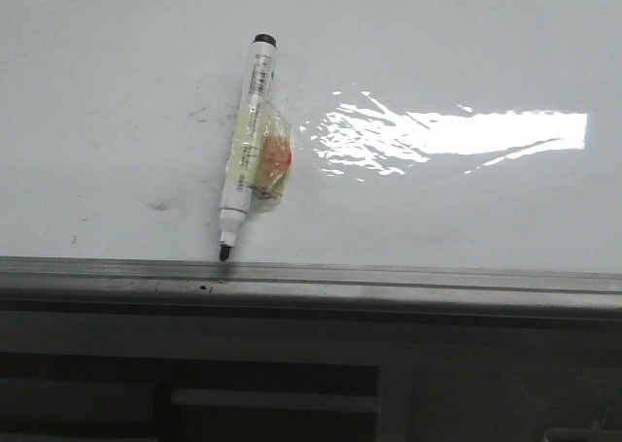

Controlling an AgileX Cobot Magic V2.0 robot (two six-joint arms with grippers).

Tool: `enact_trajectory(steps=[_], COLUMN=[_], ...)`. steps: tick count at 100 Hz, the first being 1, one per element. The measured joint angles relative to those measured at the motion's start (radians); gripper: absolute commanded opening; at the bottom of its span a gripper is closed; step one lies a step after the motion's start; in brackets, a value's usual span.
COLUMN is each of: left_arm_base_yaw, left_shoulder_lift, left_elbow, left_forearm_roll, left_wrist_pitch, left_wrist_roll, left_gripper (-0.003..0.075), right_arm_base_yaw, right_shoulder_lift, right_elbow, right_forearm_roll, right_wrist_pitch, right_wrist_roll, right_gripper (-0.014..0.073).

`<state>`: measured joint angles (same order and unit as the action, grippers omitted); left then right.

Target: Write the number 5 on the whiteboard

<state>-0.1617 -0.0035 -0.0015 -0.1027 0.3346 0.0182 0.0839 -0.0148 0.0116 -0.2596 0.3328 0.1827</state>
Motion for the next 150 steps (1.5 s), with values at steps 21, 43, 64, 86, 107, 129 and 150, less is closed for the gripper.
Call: enact_trajectory(steps=[21,43,64,86,107,129,150], left_arm_base_yaw=[0.000,0.000,0.000,0.000,0.000,0.000,0.000], left_shoulder_lift=[0.000,0.000,0.000,0.000,0.000,0.000,0.000], left_elbow=[0.000,0.000,0.000,0.000,0.002,0.002,-0.002], left_forearm_roll=[0.000,0.000,0.000,0.002,-0.062,-0.621,-0.862], left_wrist_pitch=[0.000,0.000,0.000,0.000,-0.061,-0.227,-0.222], left_wrist_roll=[0.000,0.000,0.000,0.000,0.000,-0.002,0.021], left_gripper=[-0.0020,-0.0020,-0.0020,-0.0020,-0.0020,-0.0020,-0.0020], right_arm_base_yaw=[0.000,0.000,0.000,0.000,0.000,0.000,0.000], right_shoulder_lift=[0.000,0.000,0.000,0.000,0.000,0.000,0.000], right_elbow=[0.000,0.000,0.000,0.000,0.000,0.000,0.000], right_forearm_roll=[0.000,0.000,0.000,0.000,-0.062,0.005,0.191], right_wrist_pitch=[0.000,0.000,0.000,0.000,-0.080,-0.407,-0.413], right_wrist_roll=[0.000,0.000,0.000,0.000,0.000,0.006,0.030], right_gripper=[-0.0064,-0.0064,-0.0064,-0.0064,-0.0064,-0.0064,-0.0064])
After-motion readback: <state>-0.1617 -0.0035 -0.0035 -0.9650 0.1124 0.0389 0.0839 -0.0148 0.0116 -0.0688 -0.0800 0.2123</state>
